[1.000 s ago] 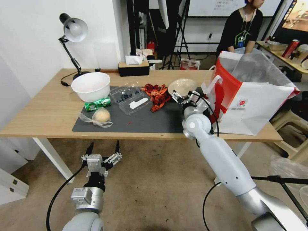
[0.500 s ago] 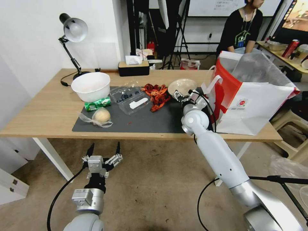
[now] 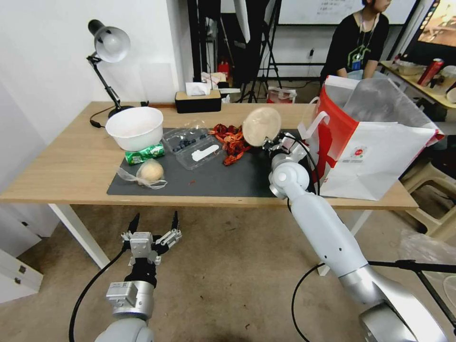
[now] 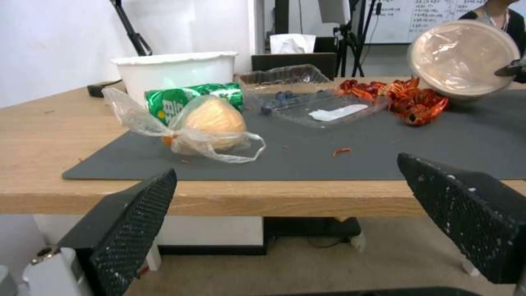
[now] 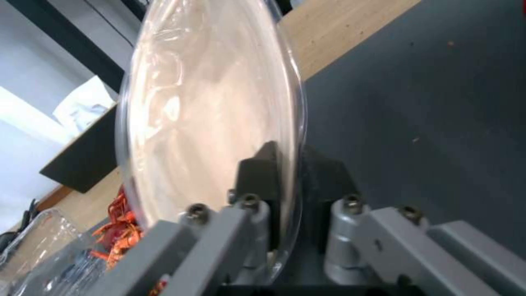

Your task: Pick up the trash from the table and place it into the takeout bag.

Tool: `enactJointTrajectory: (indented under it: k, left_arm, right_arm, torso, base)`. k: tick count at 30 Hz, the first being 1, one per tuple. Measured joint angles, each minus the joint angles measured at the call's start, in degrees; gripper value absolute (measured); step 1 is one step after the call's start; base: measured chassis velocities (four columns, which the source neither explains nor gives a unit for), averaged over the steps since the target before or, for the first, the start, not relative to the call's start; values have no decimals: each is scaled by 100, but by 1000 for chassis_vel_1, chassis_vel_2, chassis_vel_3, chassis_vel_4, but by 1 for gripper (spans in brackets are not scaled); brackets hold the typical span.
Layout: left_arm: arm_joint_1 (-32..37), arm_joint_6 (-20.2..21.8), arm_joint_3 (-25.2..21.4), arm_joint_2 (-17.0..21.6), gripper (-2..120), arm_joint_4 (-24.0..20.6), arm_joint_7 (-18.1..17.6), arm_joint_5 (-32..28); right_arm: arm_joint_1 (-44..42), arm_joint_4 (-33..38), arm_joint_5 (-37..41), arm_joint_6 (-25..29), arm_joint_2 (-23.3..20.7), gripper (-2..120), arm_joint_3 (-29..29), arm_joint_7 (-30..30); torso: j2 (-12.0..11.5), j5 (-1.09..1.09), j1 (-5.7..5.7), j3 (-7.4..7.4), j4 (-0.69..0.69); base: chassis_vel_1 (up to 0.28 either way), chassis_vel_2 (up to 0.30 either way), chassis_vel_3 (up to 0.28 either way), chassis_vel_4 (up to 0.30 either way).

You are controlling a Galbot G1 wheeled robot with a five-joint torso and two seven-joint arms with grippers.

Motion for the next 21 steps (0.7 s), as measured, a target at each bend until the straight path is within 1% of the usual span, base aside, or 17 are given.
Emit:
enactJointTrajectory:
  k: [1,2,6,10,12,13,15,16,18,20,21]
  left_arm:
    - [-1,-2,7,0,100,4,1,8]
    - [-2,-2,11,0,100,8,1,11]
    - [-12,-3,19,0,100,21,3,18]
    - [-25,-3,31,0,100,46,4,27]
    - [-36,-5,42,0,100,57,6,31]
    - [-36,-5,42,0,100,57,6,31]
    - [-46,-6,46,0,100,63,7,33]
    - [-46,-6,46,0,100,63,7,33]
    - [-50,-7,46,0,100,66,8,33]
    - [-50,-7,45,0,100,69,8,33]
    - [-50,-9,44,0,100,73,8,33]
  right_arm:
    - [-23,42,0,5,-38,2,11,-23]
    - [-44,76,-2,11,-76,0,23,-44]
    - [-89,215,-15,94,-188,0,66,-162]
    - [-143,487,-14,279,-337,0,105,-446]
    - [-210,763,7,430,-461,0,106,-773]
    - [-210,763,7,430,-461,0,106,-773]
    - [-267,1059,2,554,-564,0,85,-1124]
    - [-267,1059,2,554,-564,0,85,-1124]
    - [-312,1333,-173,666,-658,0,66,-1496]
    - [-323,1408,-271,700,-685,0,65,-1596]
    - [-333,1530,-501,762,-736,0,66,-1769]
  torso:
    - [0,-1,0,0,0]
    - [0,0,0,0,0]
    - [0,0,0,1,-1]
    - [0,0,0,1,-1]
    - [0,0,0,1,-1]
    - [0,0,0,1,-1]
    - [0,-1,0,0,-1]
    - [0,-1,0,0,-1]
    - [0,-1,0,1,0]
    - [0,-1,0,1,0]
    - [0,0,0,1,0]
  base:
    - [0,0,0,0]
    - [0,0,0,0]
    - [0,0,0,0]
    - [0,0,0,0]
    - [0,0,0,0]
    - [0,0,0,0]
    - [0,0,0,0]
    - [0,0,0,0]
    - [0,0,0,0]
    - [0,0,0,0]
    - [0,0,0,0]
